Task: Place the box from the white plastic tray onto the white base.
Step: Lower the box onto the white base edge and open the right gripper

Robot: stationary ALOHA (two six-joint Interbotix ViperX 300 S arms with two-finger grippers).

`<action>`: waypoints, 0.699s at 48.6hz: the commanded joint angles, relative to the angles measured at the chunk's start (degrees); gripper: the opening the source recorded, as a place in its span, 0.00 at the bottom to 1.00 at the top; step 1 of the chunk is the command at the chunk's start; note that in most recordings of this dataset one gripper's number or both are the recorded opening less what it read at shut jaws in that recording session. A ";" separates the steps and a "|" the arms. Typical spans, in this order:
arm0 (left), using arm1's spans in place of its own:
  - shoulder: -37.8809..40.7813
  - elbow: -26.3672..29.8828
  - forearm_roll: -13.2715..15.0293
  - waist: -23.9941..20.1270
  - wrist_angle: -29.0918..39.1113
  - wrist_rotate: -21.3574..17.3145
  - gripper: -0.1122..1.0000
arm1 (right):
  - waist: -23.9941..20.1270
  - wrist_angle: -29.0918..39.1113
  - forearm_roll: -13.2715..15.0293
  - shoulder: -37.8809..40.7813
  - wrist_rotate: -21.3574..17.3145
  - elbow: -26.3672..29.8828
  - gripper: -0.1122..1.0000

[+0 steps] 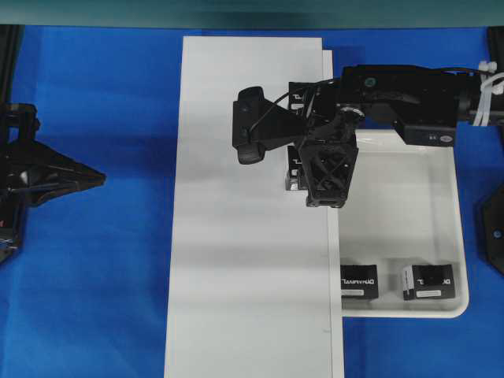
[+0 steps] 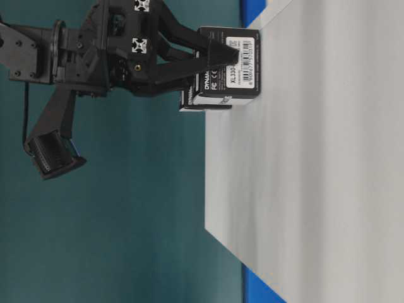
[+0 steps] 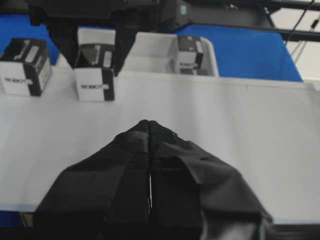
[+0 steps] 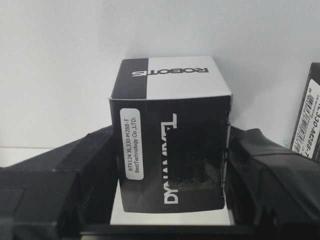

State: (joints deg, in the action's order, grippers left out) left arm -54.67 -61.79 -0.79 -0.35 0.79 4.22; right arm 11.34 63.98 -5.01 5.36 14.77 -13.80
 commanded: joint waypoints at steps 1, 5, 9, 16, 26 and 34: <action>0.26 1.58 -0.18 0.26 -0.35 0.00 0.04 | -0.44 -0.18 -0.18 0.88 -0.09 0.09 0.64; 0.26 1.58 -0.18 0.44 -0.35 0.00 0.04 | -0.44 -0.18 -0.26 0.88 -0.09 0.09 0.64; 0.26 1.58 -0.09 0.44 -0.18 0.00 0.04 | -0.44 -0.35 -0.26 0.88 -0.18 0.09 0.64; 0.26 1.58 -0.18 0.53 0.35 0.09 0.04 | -0.44 -0.35 -0.26 0.88 -0.18 0.09 0.64; 0.26 1.58 -0.18 1.05 0.44 0.09 0.04 | -0.62 -0.44 -0.18 0.88 -0.18 0.09 0.73; 0.26 1.58 -0.18 1.23 1.14 0.00 0.04 | -0.79 -0.88 0.18 0.88 -0.26 0.09 0.95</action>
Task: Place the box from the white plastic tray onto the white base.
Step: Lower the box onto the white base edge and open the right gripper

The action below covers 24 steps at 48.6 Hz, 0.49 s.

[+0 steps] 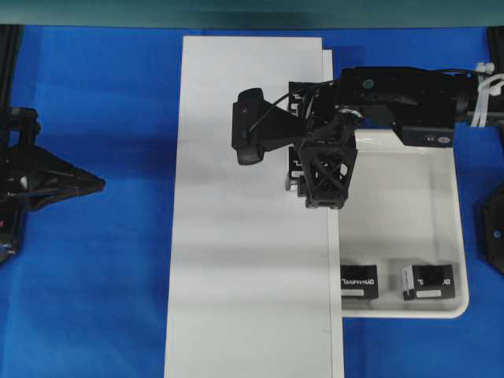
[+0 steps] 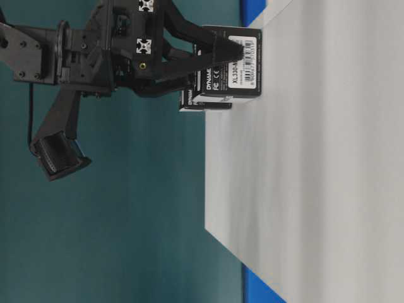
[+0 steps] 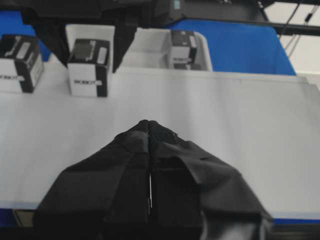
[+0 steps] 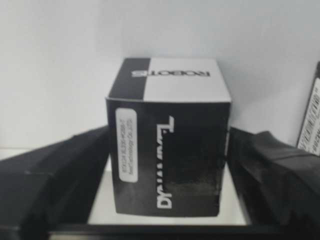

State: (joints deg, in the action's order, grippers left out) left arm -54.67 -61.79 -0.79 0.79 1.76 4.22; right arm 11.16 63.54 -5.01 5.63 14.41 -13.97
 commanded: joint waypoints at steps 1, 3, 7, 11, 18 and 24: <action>0.26 1.58 -0.18 0.09 0.44 0.00 0.04 | -0.62 -0.53 0.18 0.62 0.09 0.26 0.96; 0.26 1.58 -0.18 0.09 1.23 0.00 0.04 | -0.62 -0.79 0.26 0.62 0.09 0.26 0.96; 0.26 1.58 -0.18 0.09 2.29 0.00 0.04 | -0.70 -1.49 0.26 0.62 0.09 0.26 0.96; 0.26 1.58 -0.18 0.09 2.64 0.00 0.04 | -0.70 -1.58 0.35 0.62 0.09 0.26 0.96; 0.26 1.49 -0.18 0.09 2.64 0.09 0.04 | -0.70 -1.58 0.44 0.53 0.00 0.35 0.96; 0.53 1.41 -0.18 -0.09 2.72 0.09 0.04 | -0.88 -2.02 1.41 -0.18 -0.09 0.70 0.96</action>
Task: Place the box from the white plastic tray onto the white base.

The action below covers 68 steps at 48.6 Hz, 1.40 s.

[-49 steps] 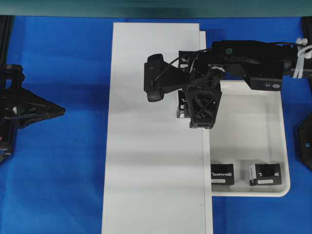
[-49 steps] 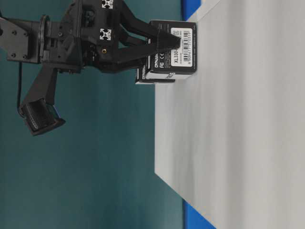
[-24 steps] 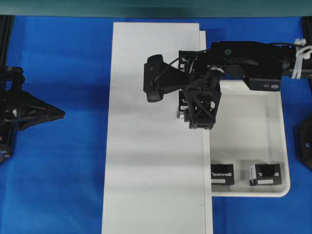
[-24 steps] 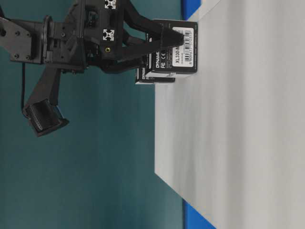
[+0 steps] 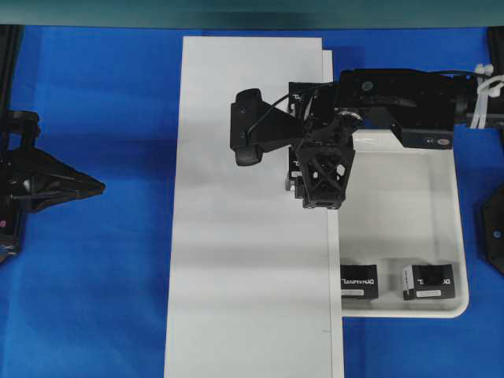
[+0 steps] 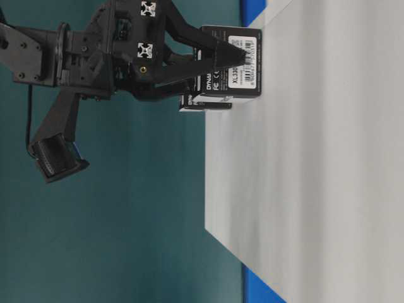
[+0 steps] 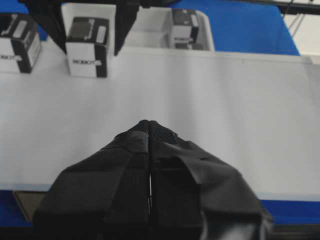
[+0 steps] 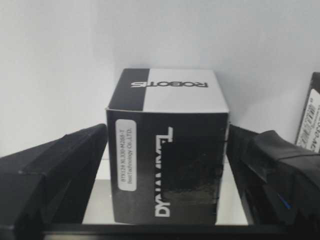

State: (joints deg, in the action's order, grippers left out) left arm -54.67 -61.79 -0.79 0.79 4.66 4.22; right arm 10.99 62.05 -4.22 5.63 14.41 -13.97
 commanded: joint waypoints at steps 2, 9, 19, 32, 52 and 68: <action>0.53 1.49 -0.18 -0.09 -0.26 0.09 0.04 | -0.62 -0.97 0.97 -0.53 -0.70 0.79 0.96; 0.62 1.41 -0.18 -0.09 -0.26 0.18 0.04 | -0.62 -2.02 1.41 -2.29 -3.78 0.88 0.96; 0.53 1.49 -0.18 -0.09 -0.70 0.26 0.04 | -0.79 -4.48 0.70 -7.73 -6.06 0.88 0.96; 0.62 1.41 -0.18 -0.26 -0.70 0.18 0.04 | -1.05 -11.34 -1.05 -15.82 -9.58 -0.53 0.96; 0.26 1.58 -0.18 -0.35 -0.79 0.09 0.04 | -5.01 -27.60 -3.87 -23.82 -13.80 -8.61 0.96; -0.53 1.58 -0.09 -0.35 -4.13 -0.53 0.04 | -7.91 -41.57 -3.78 -30.94 -16.35 -15.03 0.96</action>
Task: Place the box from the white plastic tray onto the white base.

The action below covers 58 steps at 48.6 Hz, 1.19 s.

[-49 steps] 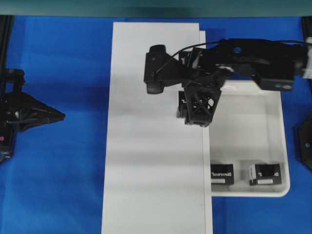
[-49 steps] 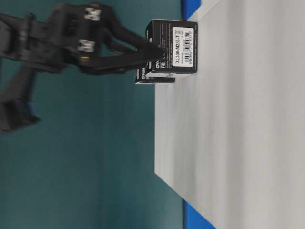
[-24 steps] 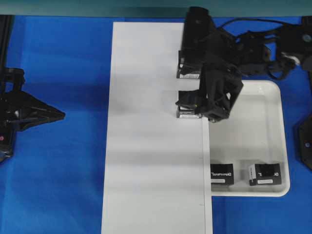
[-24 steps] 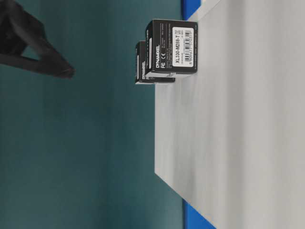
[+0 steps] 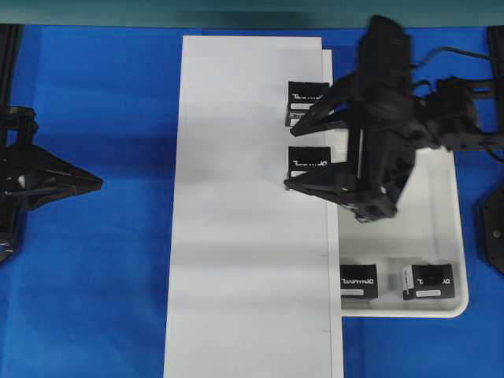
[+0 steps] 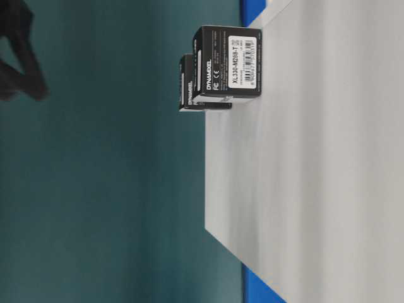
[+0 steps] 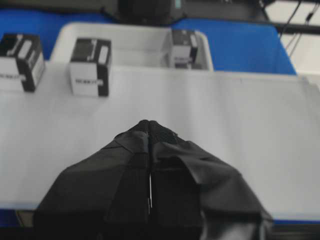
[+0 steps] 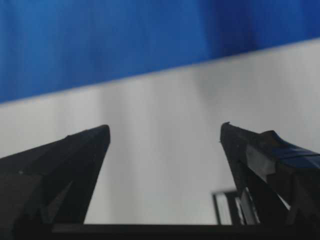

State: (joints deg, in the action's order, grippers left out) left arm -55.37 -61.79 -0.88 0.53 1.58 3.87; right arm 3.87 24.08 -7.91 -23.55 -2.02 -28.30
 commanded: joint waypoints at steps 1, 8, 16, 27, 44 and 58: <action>0.18 1.58 -0.09 -0.09 -1.05 -0.26 0.04 | -0.97 -4.83 -0.09 -2.37 0.09 -1.23 0.96; -0.88 1.14 -0.09 -0.26 -1.32 -0.44 0.04 | -2.37 -11.69 0.00 -7.29 -0.09 -5.19 0.96; -3.16 0.97 -0.09 0.53 -1.05 -0.44 0.04 | -2.90 -11.34 -0.09 -14.15 -0.18 -9.76 0.96; -4.92 1.05 -0.09 1.23 0.53 -0.53 0.04 | -2.72 -5.54 0.00 -26.46 -0.09 -16.26 0.96; -5.98 1.41 -0.09 2.99 0.53 0.44 0.04 | -2.99 -1.76 0.00 -41.31 -0.09 -26.37 0.96; -6.06 1.41 -0.09 3.69 0.35 0.44 0.04 | -2.99 -1.76 0.00 -46.41 0.18 -28.74 0.96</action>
State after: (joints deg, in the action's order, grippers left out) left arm -61.70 -61.79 -0.88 4.13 2.37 4.22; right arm 0.97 22.59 -7.82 -69.17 -1.93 -57.30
